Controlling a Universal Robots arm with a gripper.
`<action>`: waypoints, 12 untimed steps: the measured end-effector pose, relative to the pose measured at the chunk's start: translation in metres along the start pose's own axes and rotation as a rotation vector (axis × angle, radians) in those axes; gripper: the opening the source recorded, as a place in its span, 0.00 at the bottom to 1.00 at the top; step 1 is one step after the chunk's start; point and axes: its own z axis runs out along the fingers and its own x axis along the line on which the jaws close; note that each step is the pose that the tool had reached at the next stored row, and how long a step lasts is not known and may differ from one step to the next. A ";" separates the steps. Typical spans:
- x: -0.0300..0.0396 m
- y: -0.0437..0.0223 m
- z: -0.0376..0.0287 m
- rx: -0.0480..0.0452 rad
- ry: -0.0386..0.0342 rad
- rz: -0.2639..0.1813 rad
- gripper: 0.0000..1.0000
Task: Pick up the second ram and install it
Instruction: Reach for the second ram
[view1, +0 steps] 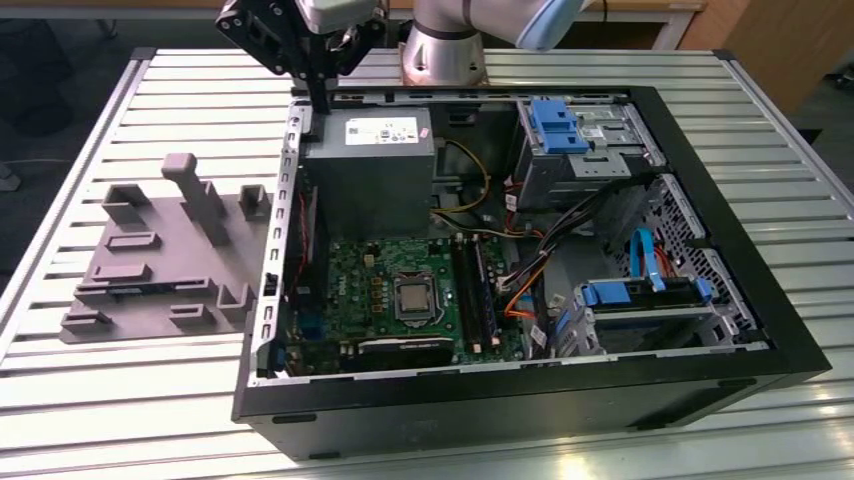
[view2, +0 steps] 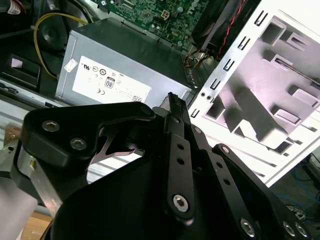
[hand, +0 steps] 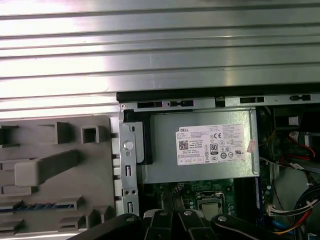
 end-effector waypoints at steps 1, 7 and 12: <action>0.0004 0.0000 0.0000 0.0001 0.0000 0.000 0.11; 0.0027 -0.0002 0.0001 0.0000 0.0000 0.000 0.11; 0.0047 -0.0004 0.0002 0.0000 0.0000 0.000 0.11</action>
